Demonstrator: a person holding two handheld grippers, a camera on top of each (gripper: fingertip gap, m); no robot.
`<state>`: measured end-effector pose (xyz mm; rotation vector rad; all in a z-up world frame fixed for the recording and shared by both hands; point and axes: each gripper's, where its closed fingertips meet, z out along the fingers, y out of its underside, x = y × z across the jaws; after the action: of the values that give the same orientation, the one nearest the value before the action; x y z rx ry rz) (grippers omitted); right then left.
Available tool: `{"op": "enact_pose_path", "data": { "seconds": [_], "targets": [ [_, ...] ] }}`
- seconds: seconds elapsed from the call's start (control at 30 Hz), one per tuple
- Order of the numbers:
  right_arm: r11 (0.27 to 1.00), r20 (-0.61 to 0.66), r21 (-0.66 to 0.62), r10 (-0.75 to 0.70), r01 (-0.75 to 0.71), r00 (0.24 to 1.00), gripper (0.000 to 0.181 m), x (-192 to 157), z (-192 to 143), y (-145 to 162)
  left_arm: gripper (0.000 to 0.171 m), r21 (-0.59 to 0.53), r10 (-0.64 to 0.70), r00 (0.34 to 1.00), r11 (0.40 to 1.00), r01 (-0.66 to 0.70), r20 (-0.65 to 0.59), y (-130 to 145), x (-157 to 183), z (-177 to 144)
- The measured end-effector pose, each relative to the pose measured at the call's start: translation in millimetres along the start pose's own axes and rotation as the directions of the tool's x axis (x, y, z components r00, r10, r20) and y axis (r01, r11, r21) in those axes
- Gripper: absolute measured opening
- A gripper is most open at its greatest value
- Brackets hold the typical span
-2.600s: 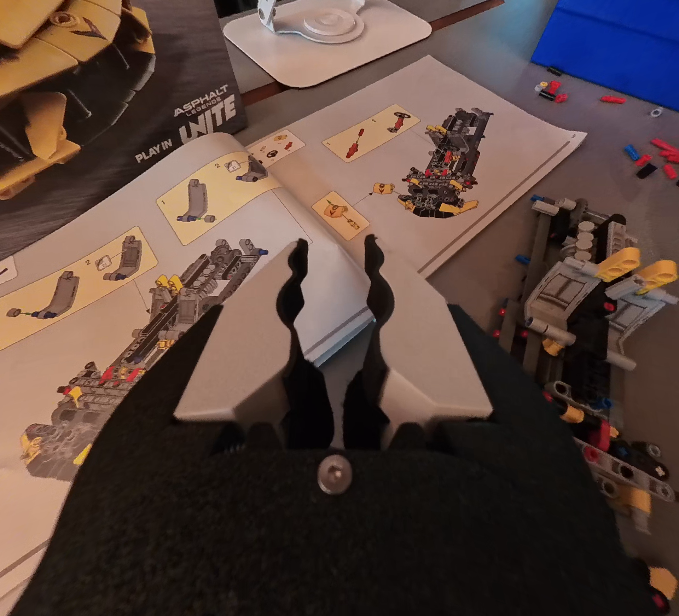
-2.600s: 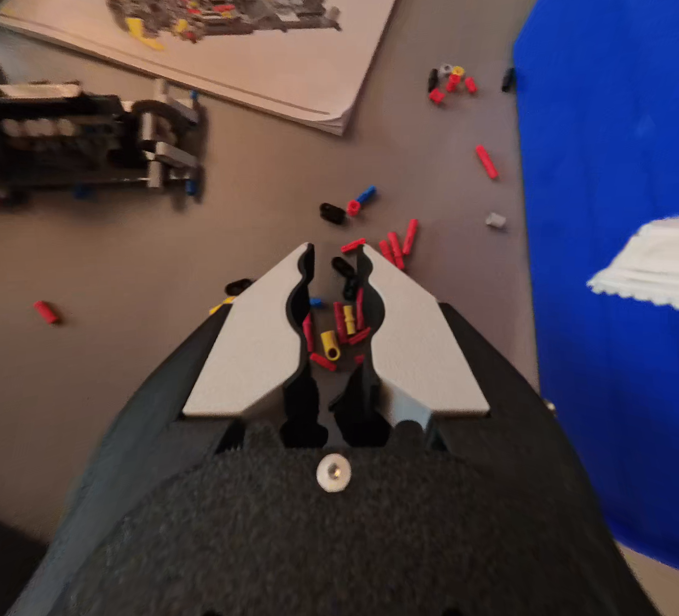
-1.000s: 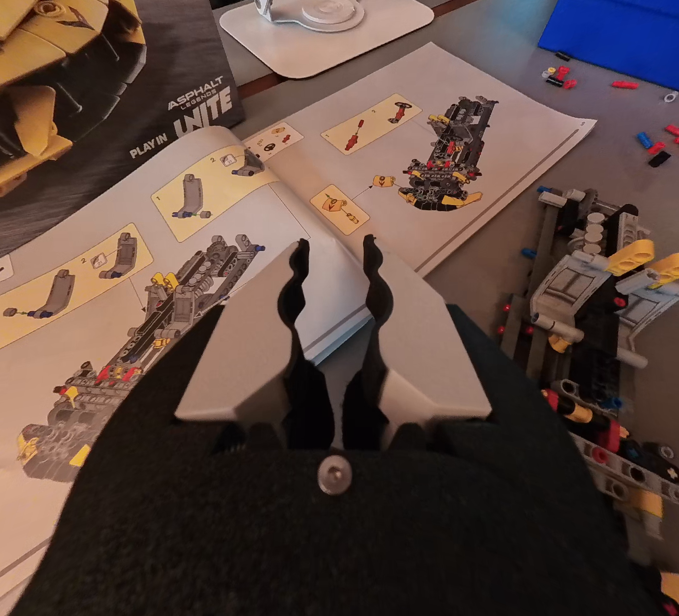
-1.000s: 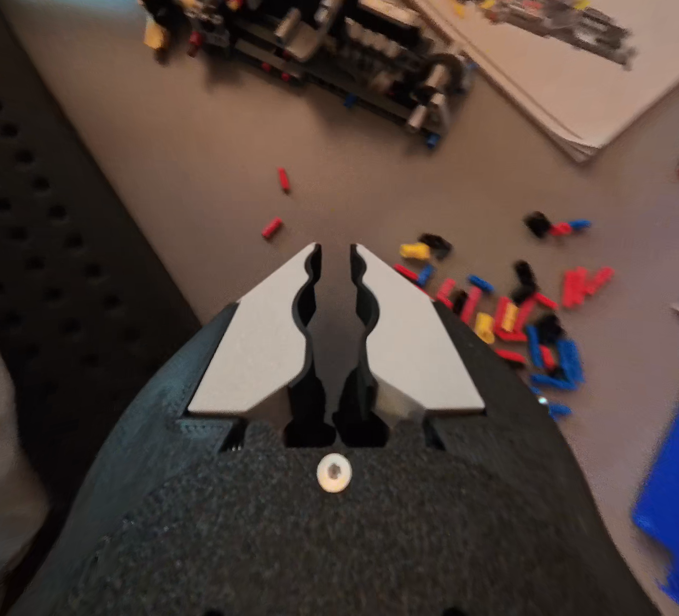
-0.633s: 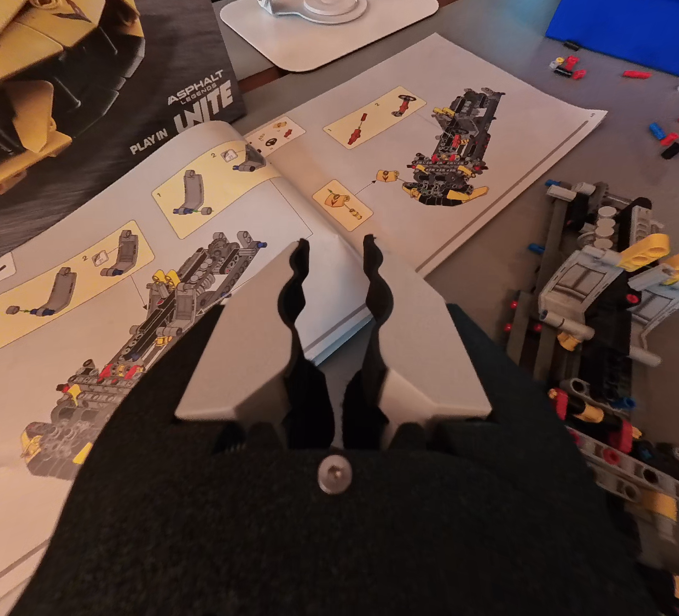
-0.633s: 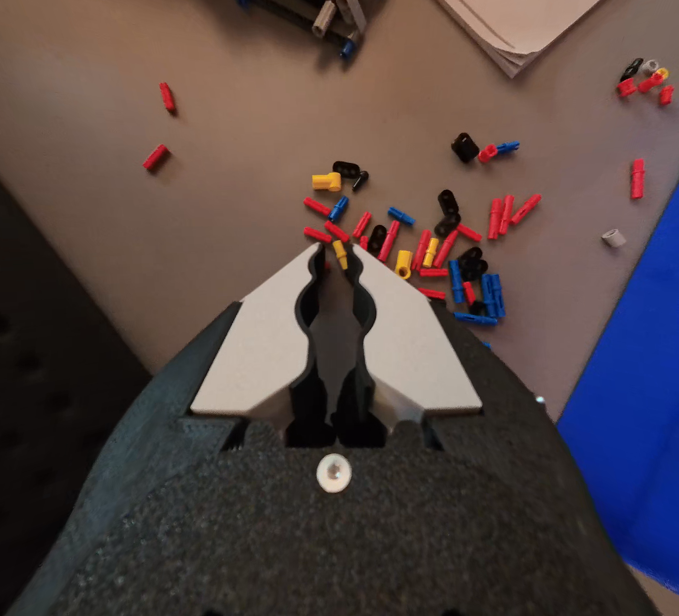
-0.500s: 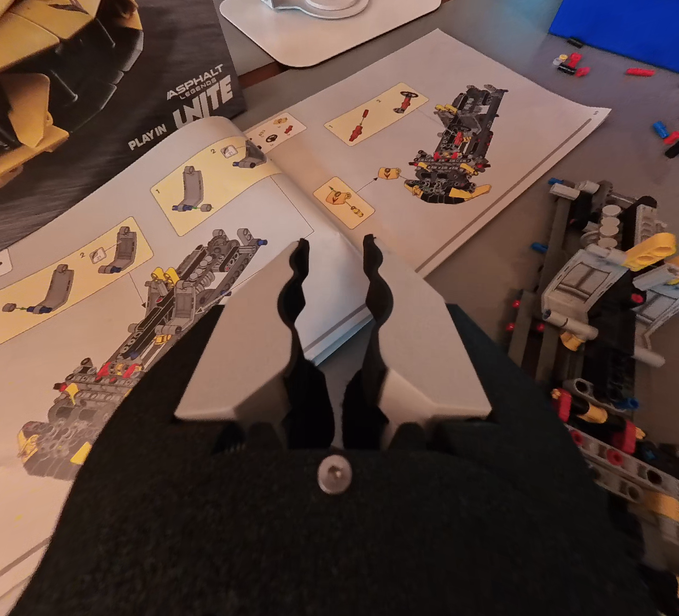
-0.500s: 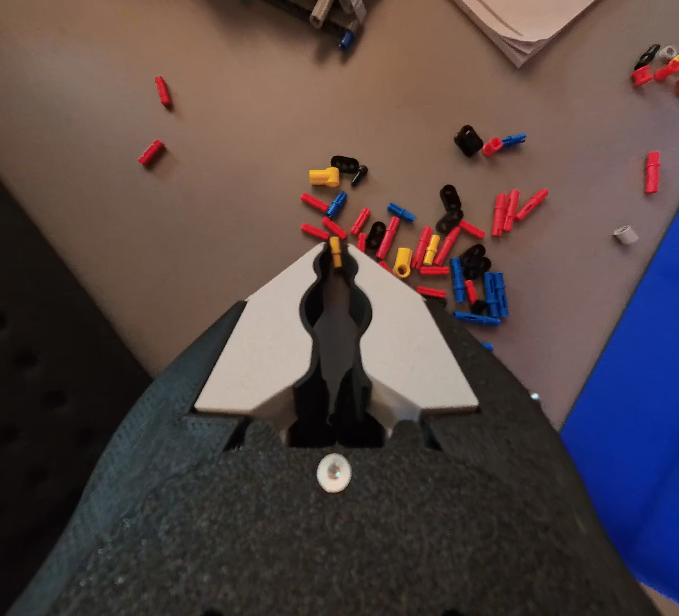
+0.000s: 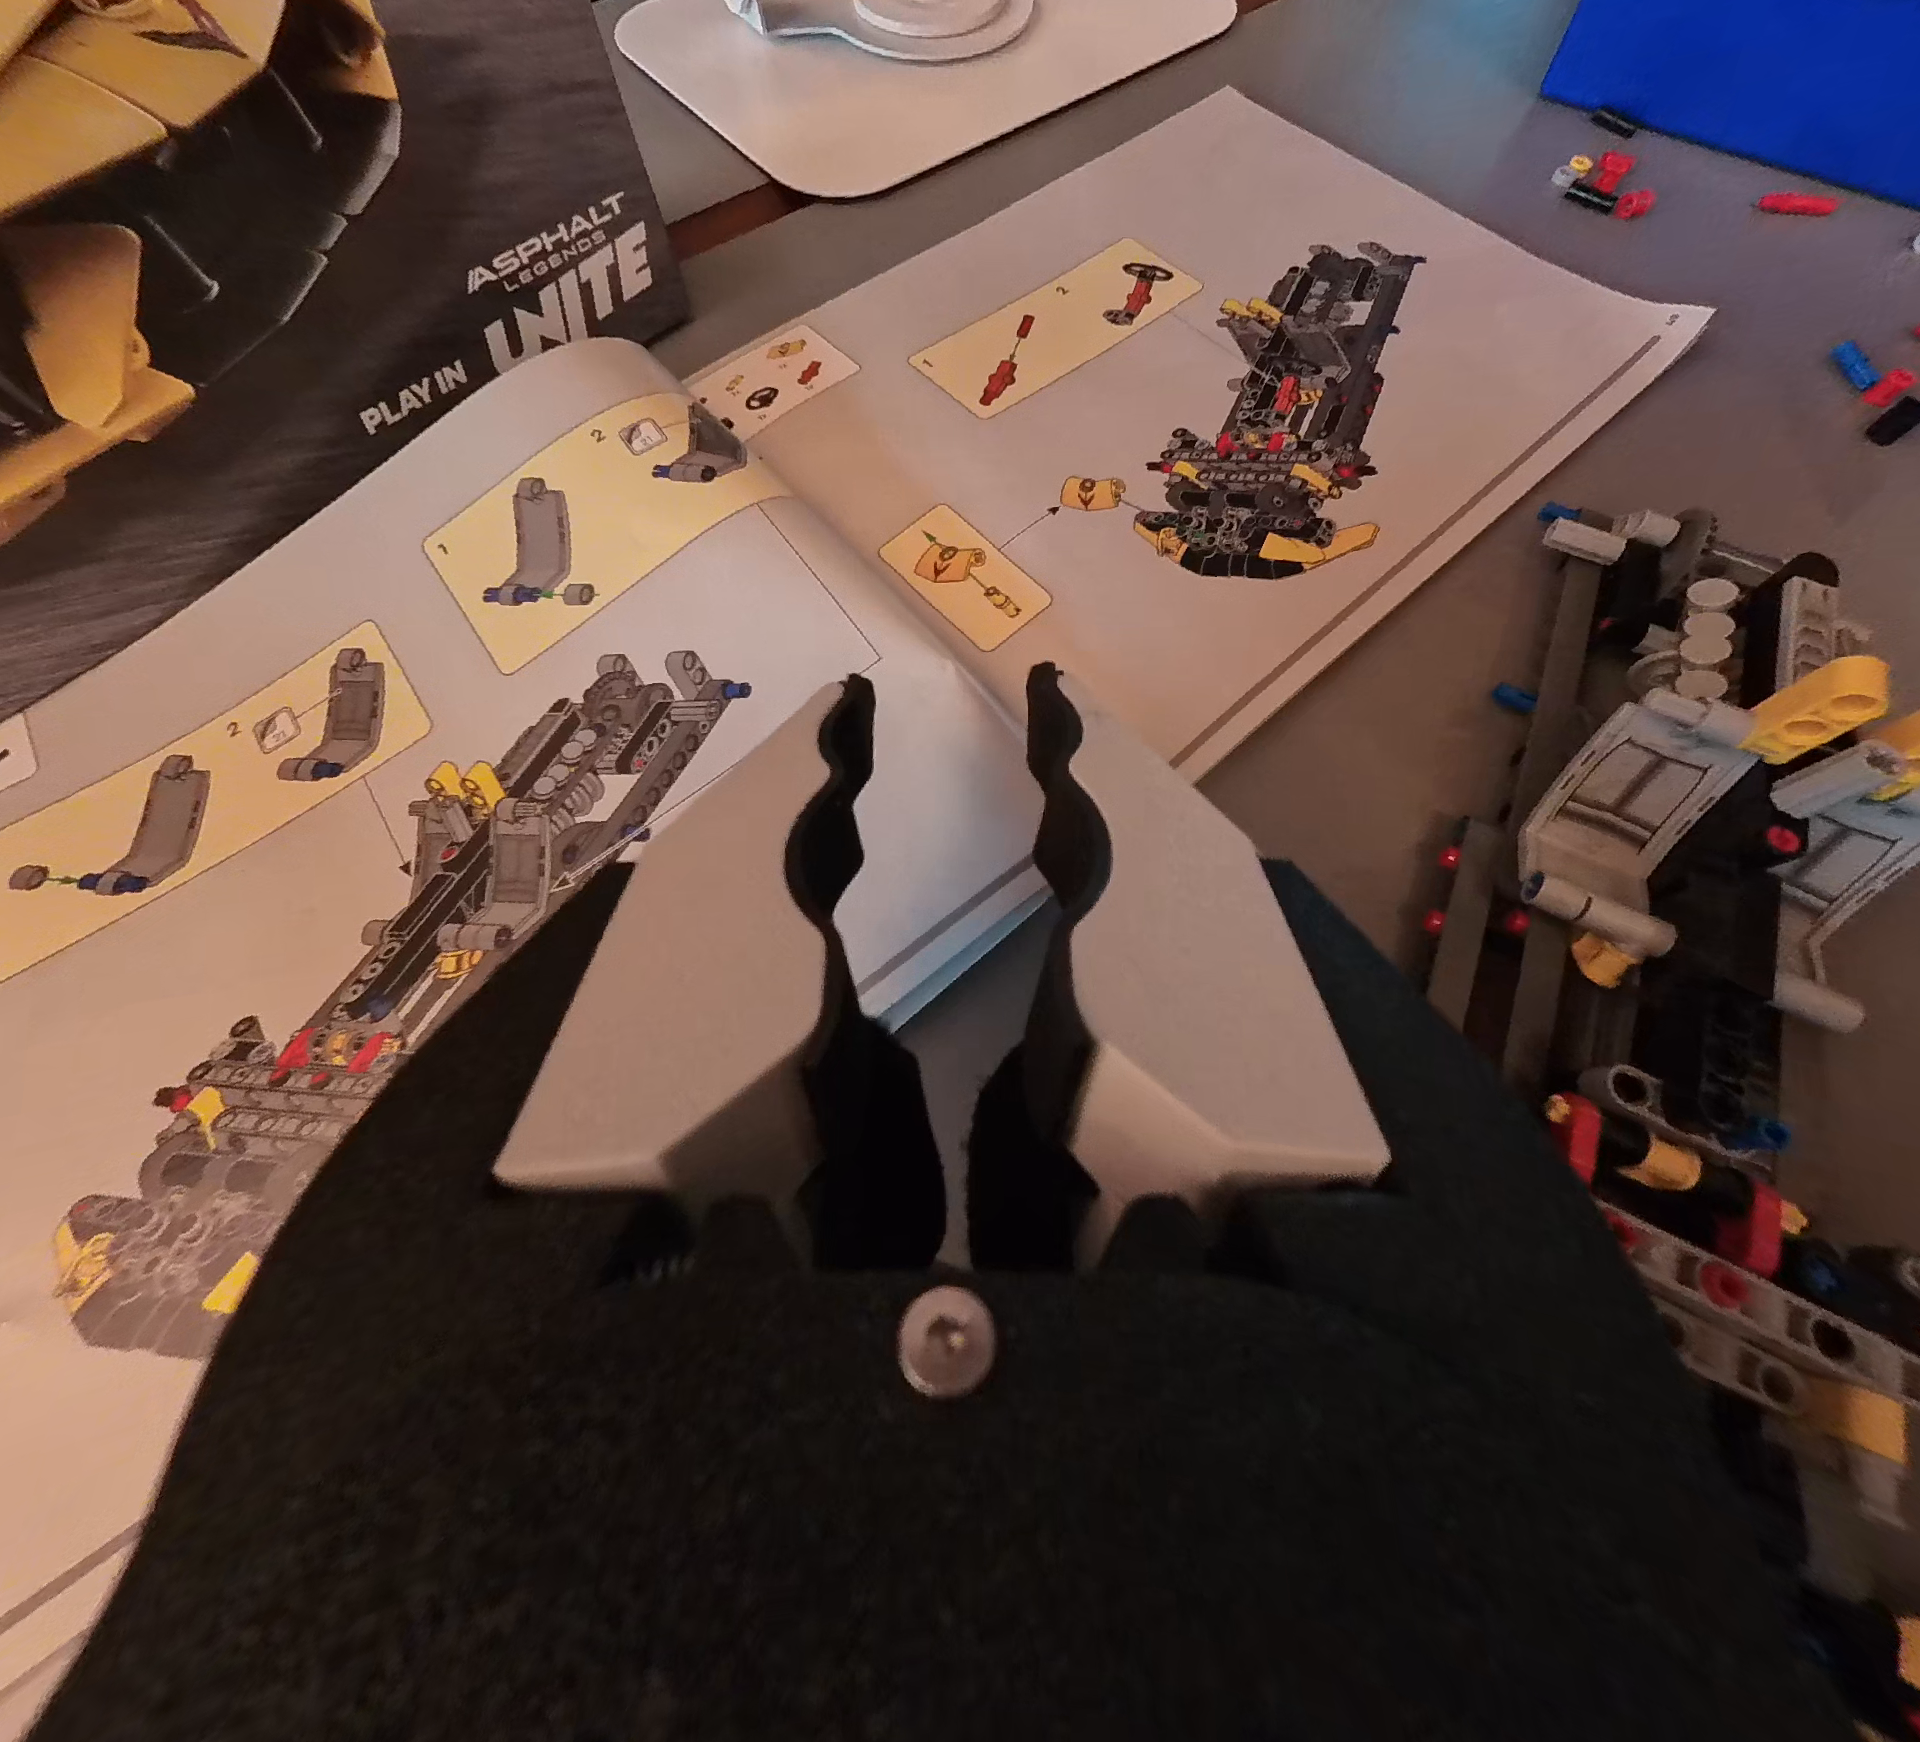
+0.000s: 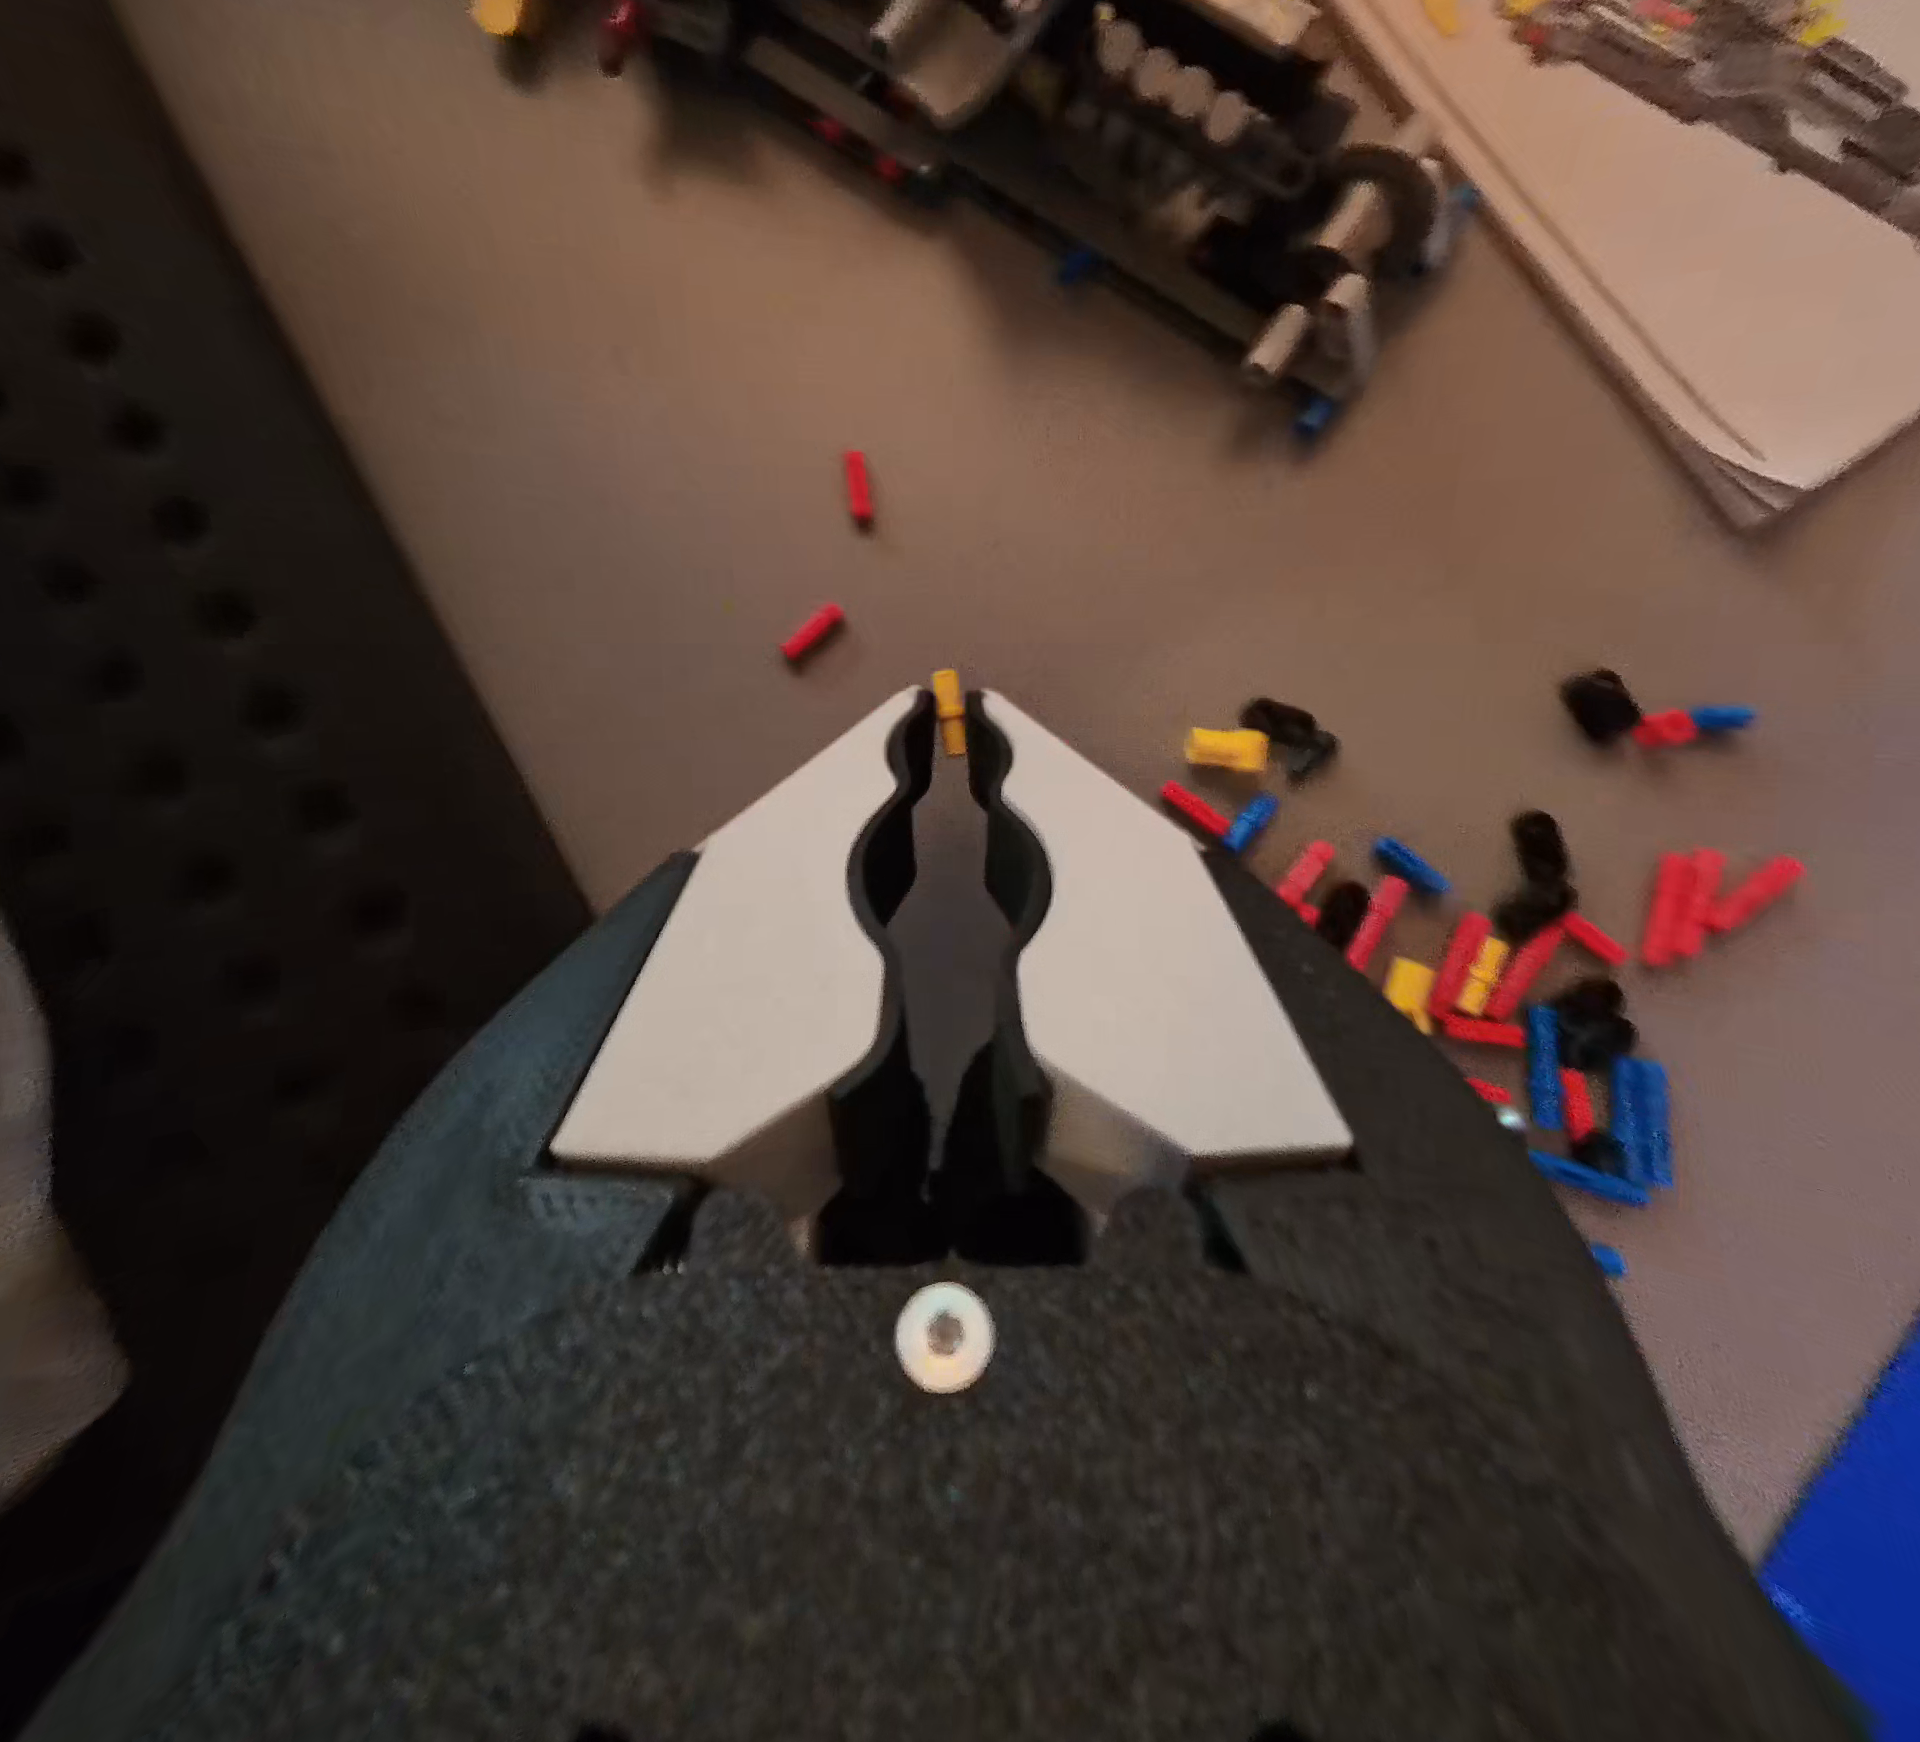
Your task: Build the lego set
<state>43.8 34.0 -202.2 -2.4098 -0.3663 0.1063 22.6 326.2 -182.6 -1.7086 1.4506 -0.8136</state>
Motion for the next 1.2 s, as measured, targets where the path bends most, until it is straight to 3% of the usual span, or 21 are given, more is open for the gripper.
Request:
{"op": "enact_pose_path", "data": {
  "seconds": [0.33, 0.57, 0.63, 0.73, 0.87, 0.97, 1.1, 1.2],
  "targets": [
    [0.999, 0.020, -0.044, 0.001, 0.000, 1.000, 0.005, -22, 22, 6, 0.027, 0.010, 0.005, 1.000, 1.000, -0.005, -0.009, -4, 4, -3],
    [0.999, -0.011, 0.034, 0.012, -0.012, 1.000, 0.016, -20, 18, -6, 0.027, -0.029, -0.056, 0.997, 0.998, 0.055, -0.056, -7, 12, -6],
    [0.990, -0.027, 0.135, 0.032, -0.028, 0.999, 0.016, -17, 14, -25, 0.029, -0.016, -0.099, 0.992, 0.995, 0.098, -0.081, -21, 12, -23],
    [0.954, -0.029, 0.291, 0.087, -0.075, 0.996, 0.022, -11, 13, -57, 0.036, -0.022, -0.179, 0.978, 0.984, 0.178, -0.103, -27, 1, -81],
    [0.891, -0.058, 0.442, 0.143, -0.103, 0.988, 0.022, -8, 12, -82, 0.057, -0.217, -0.364, 0.927, 0.916, 0.338, -0.093, 28, -16, -170],
    [0.884, -0.091, 0.459, 0.149, -0.092, 0.985, 0.024, -8, 14, -86, 0.058, -0.249, -0.421, 0.907, 0.881, 0.403, -0.022, 69, -25, -217],
    [0.900, -0.152, 0.435, 0.103, -0.027, 0.983, 0.024, -8, 18, -81, 0.055, -0.258, -0.385, 0.923, 0.890, 0.376, 0.017, 113, -13, -246],
    [0.896, -0.150, 0.443, 0.100, -0.023, 0.984, 0.023, -8, 16, -81, 0.049, -0.282, -0.276, 0.956, 0.913, 0.294, 0.101, 142, -16, -252]
  ]
}}
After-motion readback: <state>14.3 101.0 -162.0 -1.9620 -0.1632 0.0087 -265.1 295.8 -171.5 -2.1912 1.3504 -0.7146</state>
